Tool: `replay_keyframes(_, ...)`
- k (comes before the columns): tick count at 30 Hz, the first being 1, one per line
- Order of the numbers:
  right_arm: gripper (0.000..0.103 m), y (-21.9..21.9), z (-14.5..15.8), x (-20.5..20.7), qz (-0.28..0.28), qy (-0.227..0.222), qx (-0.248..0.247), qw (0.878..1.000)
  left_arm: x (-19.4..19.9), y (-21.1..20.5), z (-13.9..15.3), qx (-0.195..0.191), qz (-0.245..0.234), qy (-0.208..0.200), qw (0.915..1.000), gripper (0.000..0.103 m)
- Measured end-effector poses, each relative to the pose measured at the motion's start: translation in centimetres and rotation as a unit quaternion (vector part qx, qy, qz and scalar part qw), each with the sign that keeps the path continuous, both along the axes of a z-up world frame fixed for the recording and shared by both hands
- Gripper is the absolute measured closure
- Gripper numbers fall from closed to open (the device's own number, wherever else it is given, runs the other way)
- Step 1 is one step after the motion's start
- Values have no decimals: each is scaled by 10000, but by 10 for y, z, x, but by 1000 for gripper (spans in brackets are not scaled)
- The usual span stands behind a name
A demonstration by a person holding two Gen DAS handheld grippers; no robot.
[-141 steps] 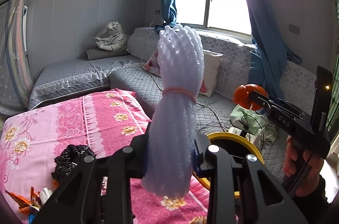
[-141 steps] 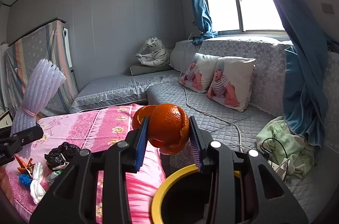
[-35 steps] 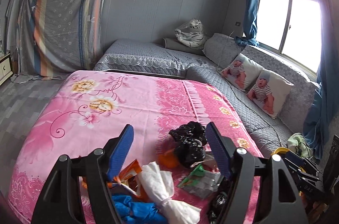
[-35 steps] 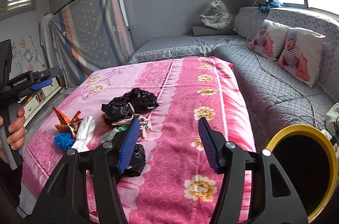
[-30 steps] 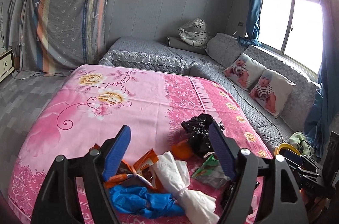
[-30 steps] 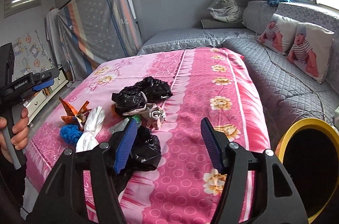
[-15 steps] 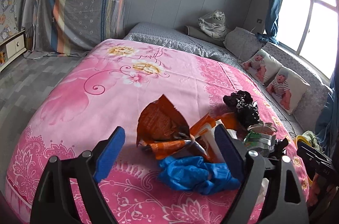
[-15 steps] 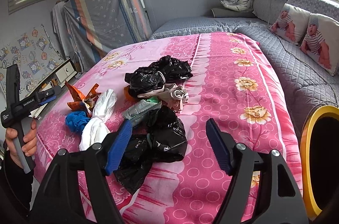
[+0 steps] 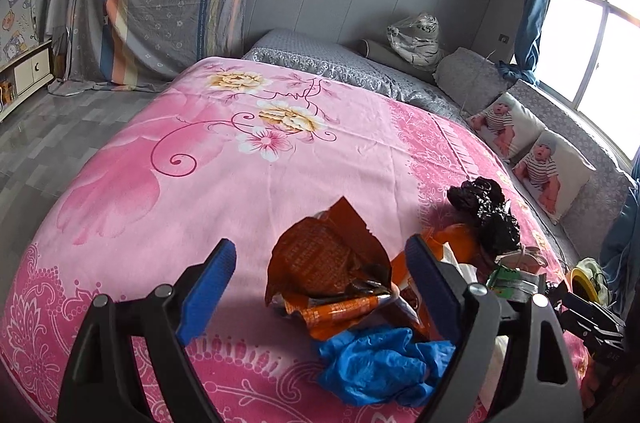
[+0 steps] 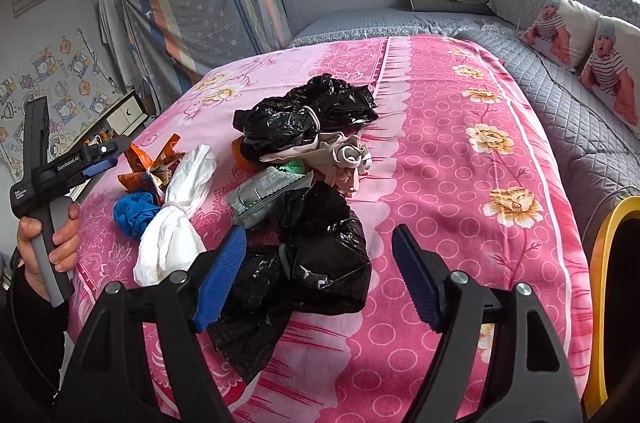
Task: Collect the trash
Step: 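Move both tools back over the remaining trash on the bed, then grasp the orange snack wrapper with the left tool while the right tool grasps a black plastic bag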
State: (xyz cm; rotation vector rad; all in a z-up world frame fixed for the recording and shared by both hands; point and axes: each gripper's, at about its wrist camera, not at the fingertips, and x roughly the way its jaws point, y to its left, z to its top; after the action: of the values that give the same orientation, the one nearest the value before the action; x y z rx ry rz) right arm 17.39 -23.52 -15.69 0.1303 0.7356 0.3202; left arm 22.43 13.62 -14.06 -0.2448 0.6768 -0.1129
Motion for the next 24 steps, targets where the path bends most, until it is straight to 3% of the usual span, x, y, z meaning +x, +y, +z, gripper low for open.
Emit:
replay_keyframes(10, 35, 12, -12, 16, 57, 159, 4, 9999, 24, -1, -14, 42, 88, 183, 9998, 22)
replay_keyframes(18, 58, 13, -20, 21, 25, 297, -52, 9995, 31, 0, -19, -125, 84, 246, 9996, 54)
replay_keyframes(22, 74, 15, -18, 19, -5, 257, -142, 9996, 28, -3, -17, -74, 135, 197, 9997, 63)
replay_keyframes(24, 77, 16, -16, 16, -31, 198, -186, 9996, 25, -4, -13, -44, 134, 145, 9998, 66)
